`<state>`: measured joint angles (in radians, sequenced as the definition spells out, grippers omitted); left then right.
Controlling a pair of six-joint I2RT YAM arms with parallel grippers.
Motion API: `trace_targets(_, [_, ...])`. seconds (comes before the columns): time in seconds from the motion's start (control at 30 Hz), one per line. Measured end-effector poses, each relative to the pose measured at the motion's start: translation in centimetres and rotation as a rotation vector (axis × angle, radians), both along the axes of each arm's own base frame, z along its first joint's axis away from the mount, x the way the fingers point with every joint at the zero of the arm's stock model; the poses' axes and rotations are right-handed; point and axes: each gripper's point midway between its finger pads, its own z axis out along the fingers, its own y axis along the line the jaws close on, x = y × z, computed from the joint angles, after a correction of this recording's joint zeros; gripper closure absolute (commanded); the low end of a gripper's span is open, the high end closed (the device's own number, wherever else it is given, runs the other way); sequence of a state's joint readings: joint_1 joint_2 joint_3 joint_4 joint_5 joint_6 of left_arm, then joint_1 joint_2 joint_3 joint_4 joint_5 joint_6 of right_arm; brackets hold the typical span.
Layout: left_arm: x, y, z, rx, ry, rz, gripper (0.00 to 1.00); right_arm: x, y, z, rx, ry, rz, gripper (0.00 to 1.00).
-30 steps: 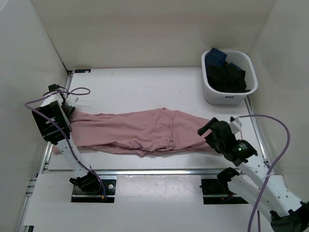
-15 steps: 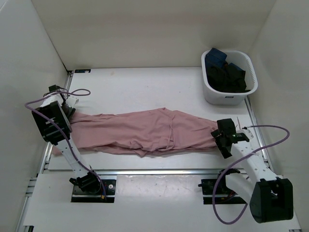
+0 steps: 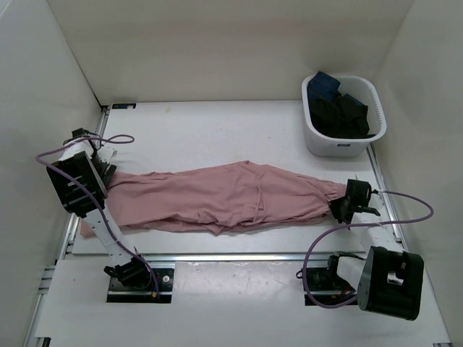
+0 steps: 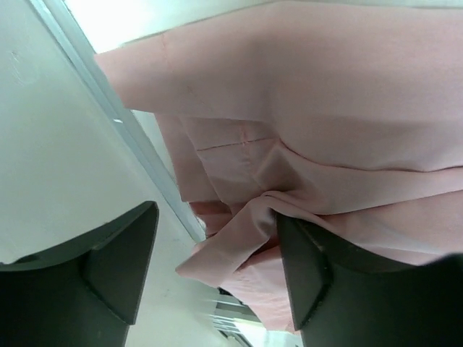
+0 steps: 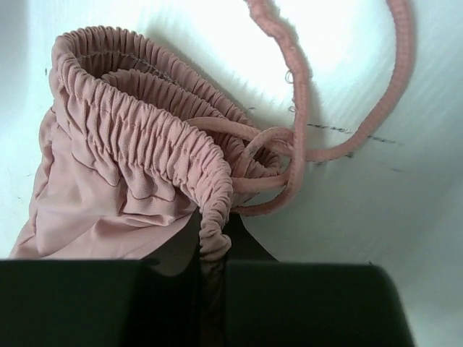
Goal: Fold and stack the trousers
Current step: Fold the trousers
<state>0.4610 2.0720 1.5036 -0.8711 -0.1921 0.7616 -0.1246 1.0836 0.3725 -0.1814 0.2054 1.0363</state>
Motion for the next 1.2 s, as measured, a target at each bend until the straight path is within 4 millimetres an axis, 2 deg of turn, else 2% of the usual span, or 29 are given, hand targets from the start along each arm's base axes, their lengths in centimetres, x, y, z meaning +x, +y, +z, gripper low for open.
trace_targets(0.1, [-0.4,-0.6,0.2,-0.029,0.005,0.003,0.02,-1.1,-1.5,0.3,-0.012,0.025,-0.030,1.00])
trace_targets(0.17, [-0.5,-1.3,0.7,-0.061,-0.003,0.001,0.00,-2.5,-3.2,1.1,-0.064,0.063,-0.053,1.00])
trace_targets(0.27, [-0.5,-2.4,2.5,-0.106,-0.047,-0.012,0.00,-2.9,-5.6,4.5,-0.179,0.095,-0.041,1.00])
trace_targets(0.37, [-0.2,-3.4,5.3,-0.139,-0.110,-0.037,0.00,-1.1,-7.2,9.3,-0.289,0.055,0.006,1.00])
trace_targets(0.47, [-0.1,-4.4,6.9,-0.178,-0.143,-0.055,0.00,-0.5,-8.3,11.9,-0.367,0.047,0.029,1.00])
trace_targets(0.53, [-0.5,-5.3,6.7,-0.220,-0.137,-0.065,0.00,-0.8,-8.8,12.8,-0.409,0.069,0.045,1.00])
trace_targets(0.6, [-1.6,-6.6,5.7,-0.282,-0.105,-0.066,0.00,-1.1,-9.0,14.0,-0.465,0.095,0.087,1.00])
trace_targets(0.67, [-2.9,-8.1,4.4,-0.343,-0.063,-0.065,0.00,-0.6,-8.2,15.7,-0.531,0.097,0.162,1.00])
trace_targets(0.7, [-3.4,-8.9,3.9,-0.369,-0.044,-0.066,0.00,0.0,-7.0,16.8,-0.573,0.081,0.226,1.00])
trace_targets(0.77, [-4.1,-10.4,2.8,-0.415,-0.010,-0.071,0.00,1.6,-3.4,19.2,-0.665,0.025,0.377,1.00])
trace_targets(0.87, [-4.9,-12.3,1.3,-0.452,0.035,-0.078,0.00,3.2,4.6,21.7,-0.781,-0.054,0.626,1.00])
trace_targets(0.9, [-5.1,-12.7,0.8,-0.457,0.049,-0.075,0.08,3.2,7.4,22.1,-0.809,-0.071,0.686,1.00])
trace_targets(1.0, [-5.6,-13.5,-0.4,-0.457,0.092,-0.054,0.18,2.3,15.8,22.0,-0.884,-0.082,0.838,1.00])
trace_targets(1.13, [-5.4,-13.3,-0.4,-0.442,0.085,-0.017,0.16,0.4,25.7,20.2,-0.933,-0.104,0.927,1.00])
trace_targets(1.2, [-5.4,-13.3,-0.5,-0.439,0.082,0.000,0.15,-0.4,29.0,18.8,-0.951,-0.110,0.952,1.00])
